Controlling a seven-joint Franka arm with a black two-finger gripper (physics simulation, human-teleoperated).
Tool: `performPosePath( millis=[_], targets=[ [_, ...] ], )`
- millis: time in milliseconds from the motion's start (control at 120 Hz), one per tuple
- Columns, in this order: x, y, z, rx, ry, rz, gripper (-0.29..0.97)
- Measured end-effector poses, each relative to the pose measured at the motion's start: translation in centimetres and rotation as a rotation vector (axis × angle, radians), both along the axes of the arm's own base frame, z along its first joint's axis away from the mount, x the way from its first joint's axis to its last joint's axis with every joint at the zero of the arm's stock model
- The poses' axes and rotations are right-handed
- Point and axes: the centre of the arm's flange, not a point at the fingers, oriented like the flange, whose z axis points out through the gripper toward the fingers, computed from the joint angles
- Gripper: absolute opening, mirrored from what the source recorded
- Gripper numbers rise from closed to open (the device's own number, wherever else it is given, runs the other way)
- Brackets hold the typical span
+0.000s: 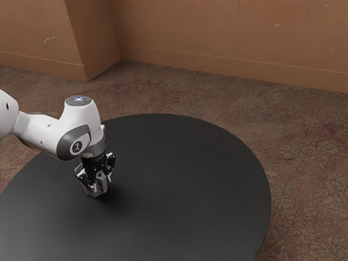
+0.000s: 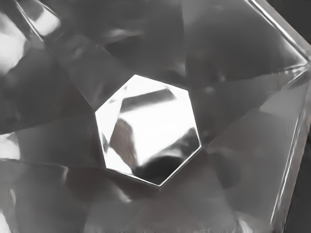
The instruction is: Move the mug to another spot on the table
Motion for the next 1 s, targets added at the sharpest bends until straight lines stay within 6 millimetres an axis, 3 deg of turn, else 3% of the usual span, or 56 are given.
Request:
performPosePath(
  millis=[833, 1000],
  targets=[
    [-0.2, 0.0, 2.9, 0.022, 0.004, -0.023, 0.08],
    [-0.2, 0.0, 4.5, 0.039, 0.001, -0.035, 0.06]
  ],
)
